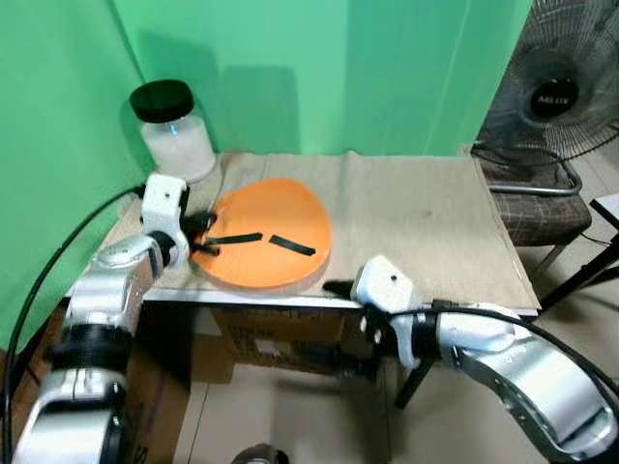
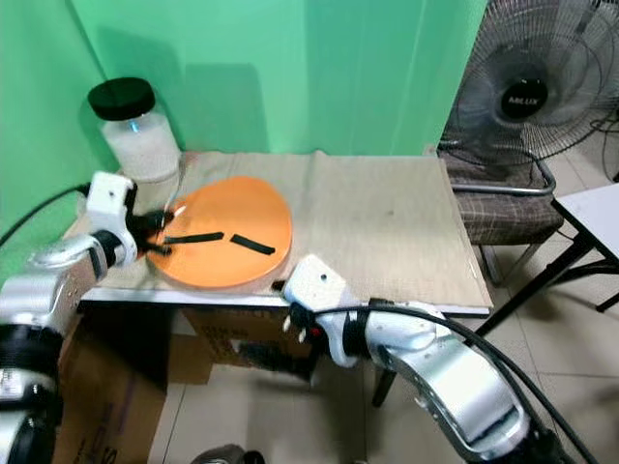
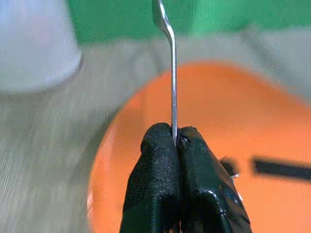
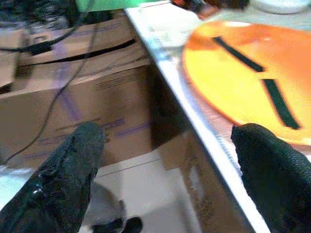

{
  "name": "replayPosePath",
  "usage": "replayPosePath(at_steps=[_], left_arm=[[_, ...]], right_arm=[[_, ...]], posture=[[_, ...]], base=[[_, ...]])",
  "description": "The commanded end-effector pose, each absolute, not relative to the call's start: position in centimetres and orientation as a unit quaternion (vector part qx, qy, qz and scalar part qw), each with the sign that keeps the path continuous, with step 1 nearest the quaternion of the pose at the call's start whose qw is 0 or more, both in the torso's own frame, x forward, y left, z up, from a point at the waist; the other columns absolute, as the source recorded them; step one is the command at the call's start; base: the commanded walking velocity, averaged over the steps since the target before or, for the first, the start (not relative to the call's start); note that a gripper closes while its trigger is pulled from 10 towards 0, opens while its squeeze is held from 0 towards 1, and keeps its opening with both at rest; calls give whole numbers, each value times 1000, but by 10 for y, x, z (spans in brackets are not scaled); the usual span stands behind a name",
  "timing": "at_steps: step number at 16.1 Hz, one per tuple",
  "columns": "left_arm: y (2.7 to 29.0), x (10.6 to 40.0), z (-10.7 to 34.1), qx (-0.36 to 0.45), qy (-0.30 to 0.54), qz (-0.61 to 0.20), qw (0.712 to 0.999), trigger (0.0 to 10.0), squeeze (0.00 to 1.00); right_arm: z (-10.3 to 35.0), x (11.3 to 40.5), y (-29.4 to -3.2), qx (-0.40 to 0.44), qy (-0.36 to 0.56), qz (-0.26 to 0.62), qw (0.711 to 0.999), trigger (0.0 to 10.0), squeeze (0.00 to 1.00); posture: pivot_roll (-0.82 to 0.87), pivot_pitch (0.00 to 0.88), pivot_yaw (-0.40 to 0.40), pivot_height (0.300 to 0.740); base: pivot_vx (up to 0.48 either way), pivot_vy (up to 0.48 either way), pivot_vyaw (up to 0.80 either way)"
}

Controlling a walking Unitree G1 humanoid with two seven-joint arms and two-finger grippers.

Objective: Setting the table

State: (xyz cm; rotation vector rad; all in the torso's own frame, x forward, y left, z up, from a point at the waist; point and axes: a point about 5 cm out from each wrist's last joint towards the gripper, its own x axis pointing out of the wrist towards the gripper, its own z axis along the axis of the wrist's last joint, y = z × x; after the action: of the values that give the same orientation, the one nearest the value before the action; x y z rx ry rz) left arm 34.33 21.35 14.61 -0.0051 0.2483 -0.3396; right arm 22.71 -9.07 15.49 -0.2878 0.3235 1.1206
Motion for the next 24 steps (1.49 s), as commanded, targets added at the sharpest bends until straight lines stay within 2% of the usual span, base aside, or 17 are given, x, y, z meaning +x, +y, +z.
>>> replayPosePath(at_steps=[1, 9, 11, 14, 15, 16, 20, 24], left_arm=[[210, 343, 163, -12, 77, -174, 982, 0, 0], [183, 317, 213, -99, -72, -239, 963, 0, 0], [178, 311, 215, -93, -73, -242, 963, 0, 0], [172, 300, 211, -27, -61, -198, 978, 0, 0], [172, 296, 214, -18, -68, -154, 986, 3686, 0], [172, 289, 216, 11, -76, -120, 990, 10000, 0], [165, 271, 206, -17, -65, -67, 995, 10000, 0], [159, 266, 203, -34, -77, -41, 996, 10000, 0]], right_arm=[[159, 232, -93, -137, 137, 506, 841, 10000, 1000], [161, 245, -95, -85, 81, 388, 914, 10000, 1000], [166, 247, -96, -75, 60, 366, 926, 10000, 1000], [170, 246, -101, -52, 43, 323, 944, 10000, 1000], [169, 244, -104, -53, 42, 308, 949, 10000, 1000], [169, 243, -111, -35, 41, 266, 962, 10000, 1000], [179, 248, -127, -27, -2, 182, 983, 10000, 1000], [182, 250, -123, -28, -9, 188, 982, 10000, 1000]], posture=[[-29, 28, 71, 740], [-29, 0, 59, 740], [-30, 0, 63, 740], [-35, 0, 72, 740], [-40, 0, 78, 740], [-41, 0, 82, 740], [-39, 0, 75, 740], [-17, 0, 53, 740]], base=[[0, 0, 0], [0, 0, 0], [0, 0, 0], [0, 0, 0], [0, 0, 0], [0, 0, 0], [0, 0, -800], [0, 0, -800]])
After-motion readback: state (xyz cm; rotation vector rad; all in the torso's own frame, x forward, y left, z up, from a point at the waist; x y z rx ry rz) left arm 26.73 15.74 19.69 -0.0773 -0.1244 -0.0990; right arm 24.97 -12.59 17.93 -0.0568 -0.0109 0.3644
